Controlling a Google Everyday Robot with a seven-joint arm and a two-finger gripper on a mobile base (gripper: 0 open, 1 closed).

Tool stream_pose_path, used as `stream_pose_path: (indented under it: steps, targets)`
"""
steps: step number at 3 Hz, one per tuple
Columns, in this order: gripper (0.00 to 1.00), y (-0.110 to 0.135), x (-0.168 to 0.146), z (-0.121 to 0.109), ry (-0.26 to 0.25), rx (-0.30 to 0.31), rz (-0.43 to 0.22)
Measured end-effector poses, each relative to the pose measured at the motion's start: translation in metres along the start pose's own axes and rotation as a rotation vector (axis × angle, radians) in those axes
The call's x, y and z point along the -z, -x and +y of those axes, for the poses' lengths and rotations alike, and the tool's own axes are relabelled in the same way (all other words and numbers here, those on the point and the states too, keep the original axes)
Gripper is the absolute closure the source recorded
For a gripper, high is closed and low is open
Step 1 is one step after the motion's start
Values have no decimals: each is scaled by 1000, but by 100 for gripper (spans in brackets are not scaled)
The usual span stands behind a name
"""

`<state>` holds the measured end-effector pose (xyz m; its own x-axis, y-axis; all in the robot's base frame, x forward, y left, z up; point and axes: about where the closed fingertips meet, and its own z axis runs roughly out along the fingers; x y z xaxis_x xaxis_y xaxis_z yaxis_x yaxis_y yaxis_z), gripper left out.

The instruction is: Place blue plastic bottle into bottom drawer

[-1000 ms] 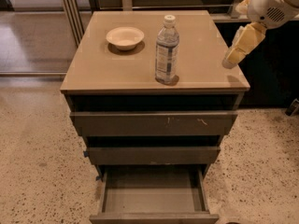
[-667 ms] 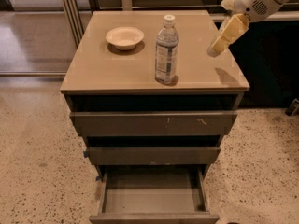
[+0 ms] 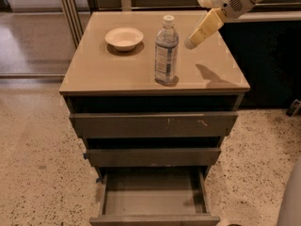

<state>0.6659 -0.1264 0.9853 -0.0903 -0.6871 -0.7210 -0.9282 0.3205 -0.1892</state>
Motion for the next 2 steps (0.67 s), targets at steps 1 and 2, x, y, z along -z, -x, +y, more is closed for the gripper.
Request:
stream_pose_path:
  steps: [1,2]
  targets:
    - [0,13,-18,8,-7,33,-23]
    - [0,16,-40,18,-34,57,-28]
